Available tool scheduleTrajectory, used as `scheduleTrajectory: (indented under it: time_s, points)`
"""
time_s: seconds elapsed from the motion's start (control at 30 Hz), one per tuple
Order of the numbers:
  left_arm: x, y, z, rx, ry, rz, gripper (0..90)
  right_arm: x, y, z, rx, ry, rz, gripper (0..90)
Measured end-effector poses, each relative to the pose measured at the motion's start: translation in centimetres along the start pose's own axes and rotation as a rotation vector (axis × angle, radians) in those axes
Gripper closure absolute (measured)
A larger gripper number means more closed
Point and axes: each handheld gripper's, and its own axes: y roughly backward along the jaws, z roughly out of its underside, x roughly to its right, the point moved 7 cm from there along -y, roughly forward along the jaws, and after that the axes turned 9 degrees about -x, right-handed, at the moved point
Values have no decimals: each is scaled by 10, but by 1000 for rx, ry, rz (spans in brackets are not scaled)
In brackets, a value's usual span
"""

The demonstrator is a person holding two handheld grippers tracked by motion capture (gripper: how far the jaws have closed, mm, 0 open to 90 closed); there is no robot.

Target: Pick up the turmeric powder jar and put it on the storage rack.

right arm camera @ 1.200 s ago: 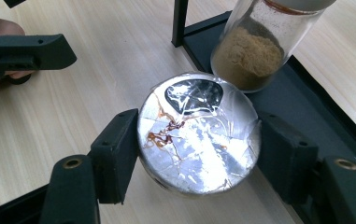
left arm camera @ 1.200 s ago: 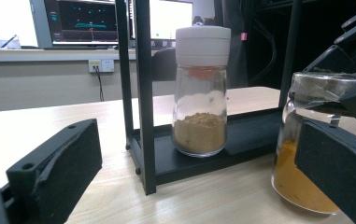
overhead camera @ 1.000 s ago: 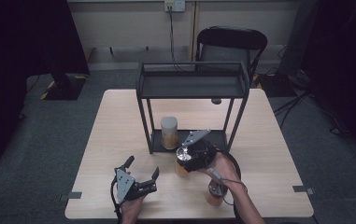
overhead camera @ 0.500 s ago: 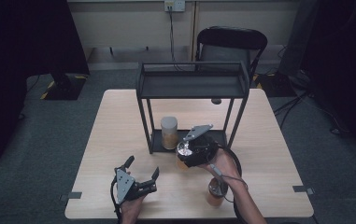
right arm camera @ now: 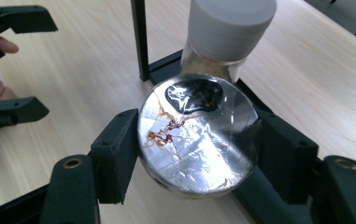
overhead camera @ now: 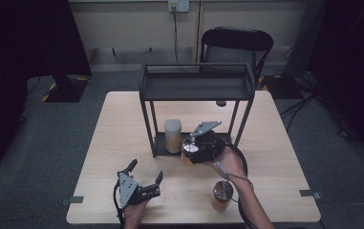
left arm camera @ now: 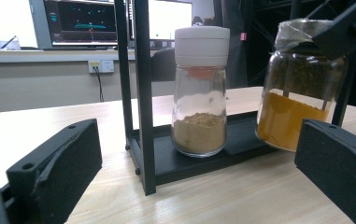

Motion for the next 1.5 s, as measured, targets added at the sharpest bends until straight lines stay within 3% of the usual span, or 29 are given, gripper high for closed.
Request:
scheduleTrajectory:
  time_s: [0.77, 0.93, 1.5]
  points:
    - [0, 0, 0, -1, 0, -3, 2, 10, 2, -16, 20, -98, 90, 345]
    - [0, 0, 0, -1, 1, -3, 3, 16, -1, -18, 16, -128, 104, 344]
    - [0, 0, 0, -1, 0, -2, 3, 25, -21, -26, -30, -149, 145, 345]
